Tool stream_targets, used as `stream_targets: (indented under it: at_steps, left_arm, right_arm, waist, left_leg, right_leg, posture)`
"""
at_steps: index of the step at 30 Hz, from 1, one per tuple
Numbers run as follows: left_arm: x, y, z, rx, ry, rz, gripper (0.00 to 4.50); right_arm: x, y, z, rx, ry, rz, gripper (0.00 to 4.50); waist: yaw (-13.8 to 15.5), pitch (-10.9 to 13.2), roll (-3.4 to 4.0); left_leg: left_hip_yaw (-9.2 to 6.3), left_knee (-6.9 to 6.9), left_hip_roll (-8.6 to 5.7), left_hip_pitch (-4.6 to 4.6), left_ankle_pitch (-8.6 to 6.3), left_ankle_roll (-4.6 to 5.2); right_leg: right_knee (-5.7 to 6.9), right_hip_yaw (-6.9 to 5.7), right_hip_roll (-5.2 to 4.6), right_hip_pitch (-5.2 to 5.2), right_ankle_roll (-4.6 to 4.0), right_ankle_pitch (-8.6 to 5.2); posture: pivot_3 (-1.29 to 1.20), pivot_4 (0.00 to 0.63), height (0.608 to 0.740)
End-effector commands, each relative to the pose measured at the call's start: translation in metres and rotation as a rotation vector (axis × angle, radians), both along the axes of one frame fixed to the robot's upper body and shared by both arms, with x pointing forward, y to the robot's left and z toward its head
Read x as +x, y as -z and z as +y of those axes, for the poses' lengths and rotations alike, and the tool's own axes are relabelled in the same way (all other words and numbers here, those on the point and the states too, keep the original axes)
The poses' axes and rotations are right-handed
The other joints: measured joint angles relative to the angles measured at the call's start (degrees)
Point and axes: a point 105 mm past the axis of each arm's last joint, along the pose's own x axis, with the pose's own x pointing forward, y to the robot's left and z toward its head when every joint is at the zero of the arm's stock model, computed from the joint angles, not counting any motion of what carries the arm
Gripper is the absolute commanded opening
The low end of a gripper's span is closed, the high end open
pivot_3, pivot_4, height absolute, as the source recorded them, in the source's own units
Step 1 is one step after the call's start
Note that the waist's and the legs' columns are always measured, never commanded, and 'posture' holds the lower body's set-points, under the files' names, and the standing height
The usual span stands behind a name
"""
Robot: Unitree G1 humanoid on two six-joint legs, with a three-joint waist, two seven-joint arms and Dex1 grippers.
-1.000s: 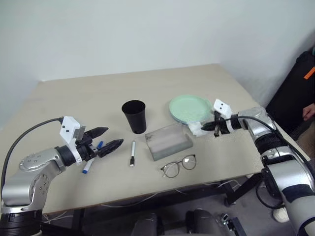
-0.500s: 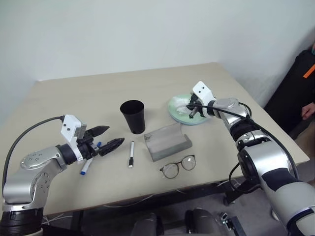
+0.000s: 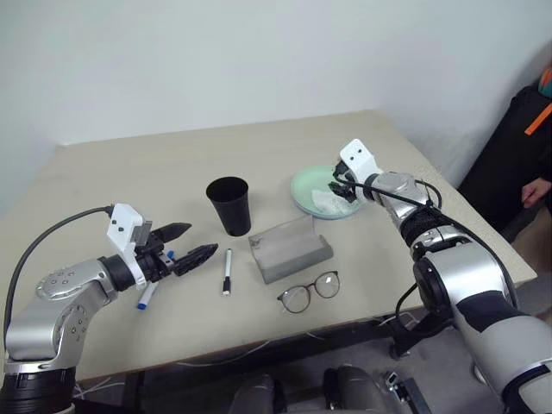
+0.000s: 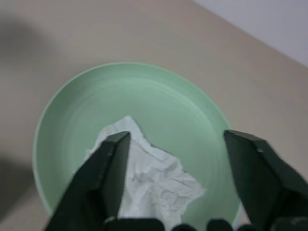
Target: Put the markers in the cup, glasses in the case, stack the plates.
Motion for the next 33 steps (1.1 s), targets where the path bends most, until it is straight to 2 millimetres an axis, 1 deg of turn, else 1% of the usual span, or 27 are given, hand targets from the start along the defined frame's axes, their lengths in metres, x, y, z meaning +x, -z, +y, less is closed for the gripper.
stream_targets:
  at_steps: [1,4,6,9,11,12,14,18,20,22,25,30,33]
  left_arm:
    - [0.006,-0.012,-0.01,0.01,0.035,-0.055,4.5]
    - [0.012,-0.014,-0.022,0.019,0.072,-0.067,4.5]
    - [0.018,-0.015,-0.033,0.015,0.095,-0.062,4.5]
    - [0.022,-0.014,-0.051,0.021,0.156,-0.045,4.5]
    - [0.023,-0.012,-0.063,0.033,0.214,-0.032,4.5]
    - [0.022,-0.011,-0.074,0.041,0.268,-0.025,4.5]
    - [0.02,-0.008,-0.089,0.06,0.355,-0.01,4.5]
    - [0.021,-0.001,-0.109,0.094,0.466,0.013,4.5]
    - [0.02,0.003,-0.119,0.099,0.516,0.027,4.5]
    - [0.019,0.008,-0.127,0.119,0.565,0.035,4.5]
    - [0.016,0.014,-0.14,0.125,0.629,0.054,4.5]
    - [0.011,0.024,-0.156,0.139,0.719,0.087,4.5]
    - [0.011,0.028,-0.161,0.145,0.749,0.099,4.5]
  right_arm:
    - [0.006,-0.049,0.0,0.037,-0.047,-0.106,4.43]
    - [-0.006,-0.049,0.007,0.043,-0.204,-0.038,4.43]
    - [-0.018,-0.049,0.009,0.053,-0.321,0.021,4.43]
    - [-0.035,-0.049,0.007,0.058,-0.446,0.072,4.43]
    - [-0.048,-0.045,0.003,0.029,-0.519,0.088,4.43]
    - [-0.059,-0.041,0.0,0.015,-0.583,0.108,4.43]
    - [-0.079,-0.038,-0.003,0.007,-0.679,0.137,4.43]
    - [-0.104,-0.033,-0.01,0.008,-0.775,0.181,4.43]
    - [-0.113,-0.029,-0.014,-0.006,-0.795,0.199,4.43]
    - [-0.117,-0.026,-0.018,0.002,-0.79,0.214,4.43]
    - [-0.118,-0.023,-0.026,0.014,-0.753,0.226,4.43]
    - [-0.118,-0.02,-0.032,0.02,-0.709,0.219,4.43]
    - [-0.119,-0.019,-0.033,0.02,-0.696,0.217,4.43]
  waist:
    - [0.1,0.0,0.0]
    - [0.0,0.0,-0.01]
    - [0.0,0.0,-0.01]
    - [0.2,0.0,-0.03]
    - [0.3,0.0,-0.04]
    - [0.5,0.0,-0.05]
    - [0.6,0.0,-0.06]
    - [0.3,0.1,-0.07]
    - [0.3,0.1,-0.1]
    - [0.4,0.1,-0.14]
    - [0.4,0.1,-0.2]
    - [0.5,0.2,-0.31]
    - [0.5,0.2,-0.36]
  left_leg:
    - [-0.01,0.0,-0.01,0.0,0.0,0.0]
    - [-0.03,0.0,-0.02,0.05,0.0,0.01]
    - [-0.04,0.0,-0.02,0.06,0.0,0.02]
    - [-0.21,0.05,-0.05,0.07,0.0,0.03]
    - [-0.23,0.06,-0.09,0.07,0.0,0.04]
    - [-0.25,0.06,-0.11,0.06,-0.01,0.05]
    - [-0.31,0.06,-0.24,0.04,-0.02,0.08]
    - [-0.28,0.1,-0.29,0.03,-0.06,0.15]
    - [-0.27,0.12,-0.26,0.05,-0.06,0.15]
    - [-0.28,0.14,-0.22,0.07,-0.06,0.15]
    - [-0.31,0.2,-0.2,0.06,-0.06,0.15]
    - [-0.28,0.32,-0.23,-0.01,-0.08,0.22]
    - [-0.3,0.33,-0.23,-0.02,-0.09,0.24]
  right_leg:
    - [-0.01,0.0,0.0,0.01,0.0,0.0]
    - [-0.02,0.0,0.01,0.07,0.01,0.01]
    - [-0.02,0.0,0.03,0.1,0.05,0.03]
    - [-0.01,-0.03,0.07,0.22,0.1,0.06]
    - [-0.02,-0.02,0.05,0.24,0.11,0.06]
    - [-0.02,-0.02,0.04,0.24,0.11,0.06]
    - [-0.04,0.0,0.0,0.26,0.11,0.06]
    - [-0.03,0.06,-0.04,0.22,0.12,0.06]
    - [-0.03,0.04,-0.03,0.23,0.12,0.05]
    - [-0.02,0.01,-0.02,0.23,0.02,-0.01]
    - [-0.03,-0.03,-0.03,0.24,0.0,-0.02]
    - [-0.05,0.01,-0.07,0.23,0.0,-0.02]
    - [-0.06,0.0,-0.07,0.24,0.0,-0.02]
  posture:
    - [0.0,0.0,0.738]
    - [0.0,0.0,0.738]
    - [0.0,0.0,0.738]
    - [0.0,0.0,0.738]
    - [0.0,0.0,0.738]
    - [0.0,0.0,0.738]
    - [0.0,0.0,0.738]
    - [0.0,0.0,0.738]
    - [0.0,0.0,0.738]
    - [0.0,0.0,0.738]
    - [0.0,0.0,0.738]
    - [0.0,0.0,0.738]
    - [0.0,0.0,0.738]
